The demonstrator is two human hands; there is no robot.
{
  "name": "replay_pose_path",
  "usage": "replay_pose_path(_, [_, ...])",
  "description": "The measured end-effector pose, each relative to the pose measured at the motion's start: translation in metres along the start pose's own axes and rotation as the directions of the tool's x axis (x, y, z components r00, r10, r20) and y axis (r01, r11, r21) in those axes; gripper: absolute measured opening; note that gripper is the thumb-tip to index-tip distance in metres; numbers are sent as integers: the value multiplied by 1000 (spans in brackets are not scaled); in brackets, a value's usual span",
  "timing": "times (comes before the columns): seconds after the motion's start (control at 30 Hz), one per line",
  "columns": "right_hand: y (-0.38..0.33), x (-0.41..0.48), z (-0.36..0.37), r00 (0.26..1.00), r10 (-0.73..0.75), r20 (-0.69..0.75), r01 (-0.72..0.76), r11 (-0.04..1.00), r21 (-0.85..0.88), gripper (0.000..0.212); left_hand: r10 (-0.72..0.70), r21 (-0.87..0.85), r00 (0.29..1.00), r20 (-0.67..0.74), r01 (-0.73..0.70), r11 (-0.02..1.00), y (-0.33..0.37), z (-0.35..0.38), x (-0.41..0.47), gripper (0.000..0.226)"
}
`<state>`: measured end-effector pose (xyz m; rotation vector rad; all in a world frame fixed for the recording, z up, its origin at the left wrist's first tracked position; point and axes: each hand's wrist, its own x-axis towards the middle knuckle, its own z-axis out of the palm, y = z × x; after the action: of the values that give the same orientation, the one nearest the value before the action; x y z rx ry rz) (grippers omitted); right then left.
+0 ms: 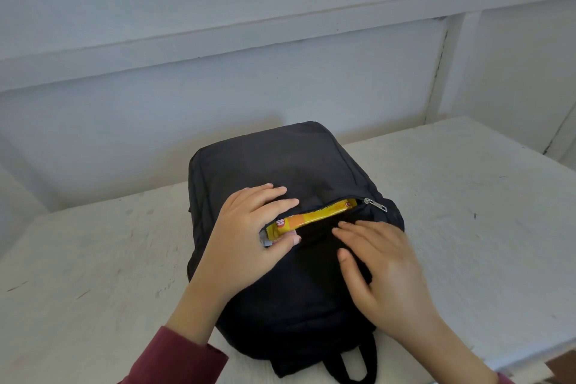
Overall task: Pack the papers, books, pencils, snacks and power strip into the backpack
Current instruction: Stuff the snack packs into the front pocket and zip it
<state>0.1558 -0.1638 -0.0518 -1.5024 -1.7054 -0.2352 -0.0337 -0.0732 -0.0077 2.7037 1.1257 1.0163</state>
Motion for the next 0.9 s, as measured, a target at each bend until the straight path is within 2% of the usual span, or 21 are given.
replay_pose_path(0.07, [7,6,-7,994,48,-94,-46,999,28,30,-6,-17,999,-46,5,1000,6,2,-5,47])
replay_pose_path(0.13, [16,13,-10,983,125,-134,-130,991,-26,32,2,-34,994,-110,-6,999,17,6,-9,41])
replay_pose_path(0.23, [31,24,-8,960,244,-135,-264,951,-162,38,30,-71,980,-196,-45,996,40,16,-12,25])
replay_pose_path(0.3, [39,28,-6,949,295,-116,-312,933,-181,34,1,-134,985,-175,-25,991,54,25,-12,17])
replay_pose_path(0.4, [44,31,-7,934,353,-51,-356,931,-82,14,-160,-286,985,-62,136,949,73,38,-9,12])
replay_pose_path(0.47, [47,33,-10,927,375,-24,-375,927,-11,6,-285,-364,958,34,277,889,83,49,-6,13])
replay_pose_path(0.57, [49,34,-13,925,381,6,-380,921,81,11,-416,-436,900,135,430,790,92,62,1,21])
replay_pose_path(0.67, [49,33,-13,926,374,41,-374,905,202,15,-511,-544,841,178,517,661,101,68,12,22])
replay_pose_path(0.77, [51,31,-12,933,355,53,-353,879,320,8,-588,-631,781,209,567,529,108,71,21,13])
replay_pose_path(0.9, [57,28,-11,931,354,85,-355,829,432,24,-604,-624,774,188,569,535,109,72,26,9])
